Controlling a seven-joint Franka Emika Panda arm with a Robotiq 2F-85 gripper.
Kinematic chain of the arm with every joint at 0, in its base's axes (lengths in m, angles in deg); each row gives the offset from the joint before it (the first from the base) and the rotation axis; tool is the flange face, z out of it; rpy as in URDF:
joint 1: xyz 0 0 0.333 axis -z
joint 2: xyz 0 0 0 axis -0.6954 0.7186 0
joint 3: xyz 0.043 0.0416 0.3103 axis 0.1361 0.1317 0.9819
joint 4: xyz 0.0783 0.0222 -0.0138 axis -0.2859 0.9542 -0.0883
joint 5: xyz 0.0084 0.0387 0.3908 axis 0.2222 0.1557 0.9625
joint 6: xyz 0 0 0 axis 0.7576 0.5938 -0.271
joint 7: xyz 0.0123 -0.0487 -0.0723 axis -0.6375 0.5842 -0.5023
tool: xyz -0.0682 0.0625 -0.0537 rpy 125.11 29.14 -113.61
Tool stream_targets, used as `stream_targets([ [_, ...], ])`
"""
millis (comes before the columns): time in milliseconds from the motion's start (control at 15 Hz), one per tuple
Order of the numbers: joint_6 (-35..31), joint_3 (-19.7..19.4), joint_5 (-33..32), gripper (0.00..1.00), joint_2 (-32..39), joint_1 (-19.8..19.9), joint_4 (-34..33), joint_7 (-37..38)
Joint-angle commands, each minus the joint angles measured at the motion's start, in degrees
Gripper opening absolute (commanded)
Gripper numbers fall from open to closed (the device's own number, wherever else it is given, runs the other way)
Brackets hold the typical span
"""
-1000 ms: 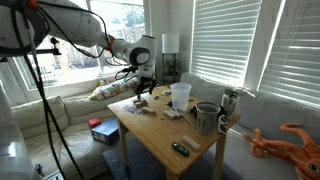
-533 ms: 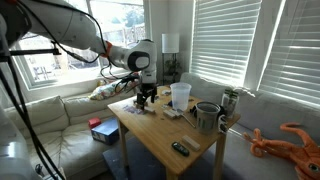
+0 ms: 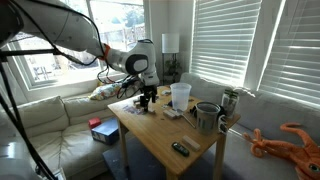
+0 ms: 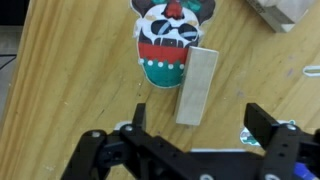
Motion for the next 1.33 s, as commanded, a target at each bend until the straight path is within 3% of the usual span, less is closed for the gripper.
stream_targets([
  [0, -1.7, 0.0, 2.1, 0.89, -0.4, 0.2, 0.8, -4.2],
  [67, -1.7, 0.0, 2.7, 0.74, -0.2, 0.2, 0.5, -5.5],
  [200, -1.4, 0.0, 3.1, 0.60, 0.3, 0.2, 0.0, -6.6],
  [267, -1.0, 0.1, 3.5, 0.89, 0.7, 0.1, -0.4, -7.2],
  [467, -0.6, 0.1, 4.7, 0.99, 1.5, 0.1, -0.9, -7.9],
  [733, -0.6, 0.1, 5.8, 1.00, 2.3, 0.1, -1.1, -8.7],
  [867, -0.7, 0.1, 6.3, 0.72, 2.7, 0.1, -1.3, -8.6],
  [1267, 0.3, 0.0, 9.4, 0.31, 3.1, 0.0, -1.7, -6.2],
])
